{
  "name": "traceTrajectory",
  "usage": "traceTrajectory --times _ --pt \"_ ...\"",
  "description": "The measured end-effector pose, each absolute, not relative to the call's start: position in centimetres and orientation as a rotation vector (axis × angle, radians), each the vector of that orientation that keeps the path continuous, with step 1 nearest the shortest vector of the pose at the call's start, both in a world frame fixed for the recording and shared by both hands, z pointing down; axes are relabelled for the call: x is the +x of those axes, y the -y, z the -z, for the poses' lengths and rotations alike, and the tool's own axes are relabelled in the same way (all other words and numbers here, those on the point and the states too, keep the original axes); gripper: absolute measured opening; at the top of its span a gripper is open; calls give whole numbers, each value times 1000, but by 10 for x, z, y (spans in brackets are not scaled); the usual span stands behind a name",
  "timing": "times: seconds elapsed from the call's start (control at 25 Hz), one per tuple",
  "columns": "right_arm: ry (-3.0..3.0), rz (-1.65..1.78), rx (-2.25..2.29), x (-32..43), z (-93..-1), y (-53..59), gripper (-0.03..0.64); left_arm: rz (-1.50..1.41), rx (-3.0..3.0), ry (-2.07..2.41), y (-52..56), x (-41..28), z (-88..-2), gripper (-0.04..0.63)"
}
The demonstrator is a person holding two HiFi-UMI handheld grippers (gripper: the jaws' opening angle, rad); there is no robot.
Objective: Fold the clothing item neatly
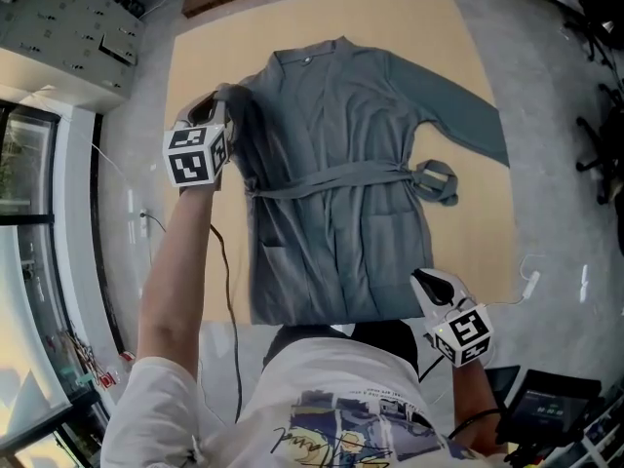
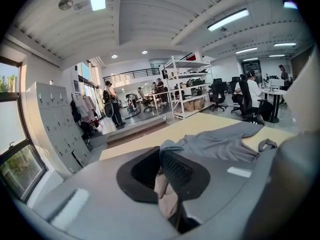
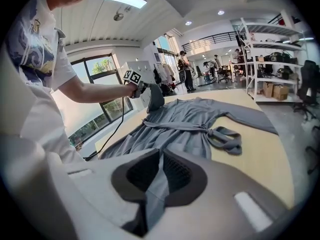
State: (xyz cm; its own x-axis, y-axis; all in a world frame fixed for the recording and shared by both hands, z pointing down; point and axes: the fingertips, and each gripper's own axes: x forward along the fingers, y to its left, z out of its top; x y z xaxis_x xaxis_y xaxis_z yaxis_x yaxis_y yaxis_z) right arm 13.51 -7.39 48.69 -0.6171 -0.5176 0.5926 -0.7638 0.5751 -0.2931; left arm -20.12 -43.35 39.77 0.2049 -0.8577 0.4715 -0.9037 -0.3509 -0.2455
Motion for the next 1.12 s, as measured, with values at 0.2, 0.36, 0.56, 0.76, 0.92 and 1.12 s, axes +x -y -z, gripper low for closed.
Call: traceTrajectory --times 0.2,0.36,0.56,0.76,0.92,1.12 --pt "2346 -785 1081 167 -490 72 17 -816 2418 1669 444 -127 -407 15" --pt "2339 -800 1101 190 -493 72 17 -805 2433 1617 445 -71 -424 15" --pt "2328 -832 1120 211 -501 68 17 -846 2434 1543 442 -16 -459 16" --pt "2321 -862 1137 227 -509 67 17 -904 2408 1520 442 10 -487 15" --pt "2312 -886 1152 240 -516 65 17 -962 2393 1489 439 27 -511 17" --pt "2298 -907 1174 254 -523 63 17 -1067 2364 1453 436 45 -541 17"
